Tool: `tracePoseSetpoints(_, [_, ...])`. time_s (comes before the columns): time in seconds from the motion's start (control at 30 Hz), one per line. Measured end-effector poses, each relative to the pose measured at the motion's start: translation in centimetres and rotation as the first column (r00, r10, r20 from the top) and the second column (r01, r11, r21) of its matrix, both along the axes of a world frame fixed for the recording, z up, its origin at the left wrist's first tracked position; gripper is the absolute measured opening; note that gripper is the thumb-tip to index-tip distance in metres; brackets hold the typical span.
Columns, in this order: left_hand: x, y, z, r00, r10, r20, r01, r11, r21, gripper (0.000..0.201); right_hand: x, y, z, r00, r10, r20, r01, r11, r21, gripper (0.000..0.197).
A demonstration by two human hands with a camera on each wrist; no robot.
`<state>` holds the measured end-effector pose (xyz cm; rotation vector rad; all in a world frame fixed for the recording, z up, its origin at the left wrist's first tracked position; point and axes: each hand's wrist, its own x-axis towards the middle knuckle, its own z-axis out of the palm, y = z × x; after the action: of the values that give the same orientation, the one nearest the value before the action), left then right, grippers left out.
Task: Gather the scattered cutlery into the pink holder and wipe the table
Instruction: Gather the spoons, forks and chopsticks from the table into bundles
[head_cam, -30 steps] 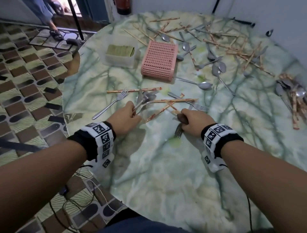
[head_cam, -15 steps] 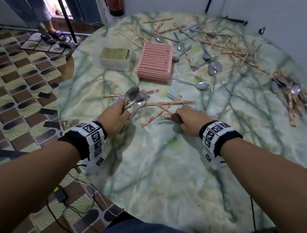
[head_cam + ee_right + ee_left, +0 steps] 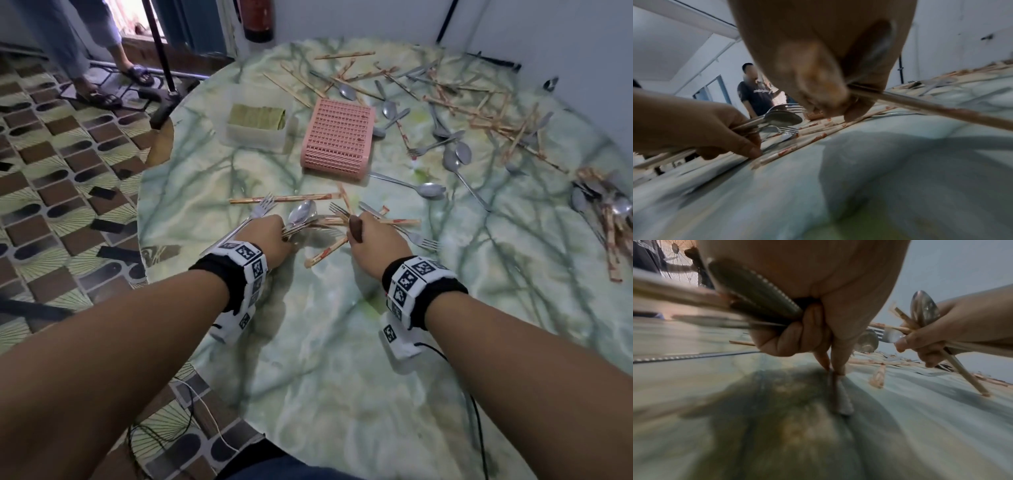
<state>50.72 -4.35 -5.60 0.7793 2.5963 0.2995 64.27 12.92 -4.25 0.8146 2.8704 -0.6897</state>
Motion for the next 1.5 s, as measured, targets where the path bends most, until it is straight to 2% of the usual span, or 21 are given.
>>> tracePoseSetpoints(0.17, [-0.3,-0.1,0.2,0.995,-0.073,0.065,0.076,0.996,-0.038,0.036,0.4,0.5,0.1,0.999,-0.034,-0.013,0.034,0.999,0.005,0.037])
tracePoseSetpoints(0.3, [0.1,-1.6,1.3,0.986,-0.123,0.112,0.121,0.992,0.026,0.035,0.1,0.8,-0.6,0.998,-0.067,0.015,0.067,0.998,-0.013,0.027])
tracePoseSetpoints(0.43, [0.3,-4.3,2.8,0.982,-0.170,0.077,0.162,0.982,0.101,0.022,-0.4,0.2,-1.3,0.992,-0.122,0.013,0.122,0.992,-0.043,0.023])
tracePoseSetpoints(0.5, [-0.4,-5.8,3.0,0.978,-0.180,0.107,0.162,0.974,0.160,0.027,-0.8,0.1,-1.4,0.992,-0.121,-0.017,0.120,0.992,-0.041,0.019])
tracePoseSetpoints(0.6, [-1.5,-7.3,2.8,0.979,-0.182,0.095,0.168,0.976,0.138,0.042,-1.4,0.1,-1.6,0.997,-0.072,0.002,0.072,0.997,-0.003,0.021])
tracePoseSetpoints(0.77, [-2.4,-7.9,2.3,0.993,-0.114,0.019,0.109,0.979,0.172,0.014,-1.9,0.5,-1.9,0.997,-0.019,0.069,0.015,0.998,0.061,0.017])
tracePoseSetpoints(0.83, [-2.8,-7.7,1.8,0.997,-0.073,-0.020,0.076,0.981,0.176,0.012,-1.9,0.5,-1.6,0.998,0.019,0.063,-0.024,0.997,0.075,0.016])
tracePoseSetpoints(1.0, [-4.8,-6.8,0.3,0.997,0.020,-0.077,-0.012,0.995,0.097,0.034,-1.8,0.3,-0.8,0.999,0.025,-0.023,-0.021,0.987,0.157,0.016])
tracePoseSetpoints(1.07, [-5.4,-6.5,-0.1,0.996,0.027,-0.085,-0.024,0.999,0.037,0.037,-1.8,0.5,-0.5,0.995,0.098,-0.011,-0.094,0.976,0.195,0.019])
tracePoseSetpoints(1.2, [-6.3,-5.9,-0.3,0.998,-0.025,-0.051,0.025,1.000,0.000,0.023,-2.0,0.7,-0.1,0.958,0.270,0.098,-0.283,0.946,0.157,0.021])
tracePoseSetpoints(1.37, [-6.5,-6.2,0.5,0.997,-0.052,0.048,0.050,0.998,0.041,0.023,-2.1,0.2,-0.5,0.945,0.280,0.168,-0.305,0.940,0.149,0.020])
tracePoseSetpoints(1.5, [-6.1,-6.0,2.1,0.985,-0.166,0.057,0.164,0.986,0.043,0.026,-2.3,0.0,-1.1,0.947,0.281,0.154,-0.305,0.939,0.159,0.023])
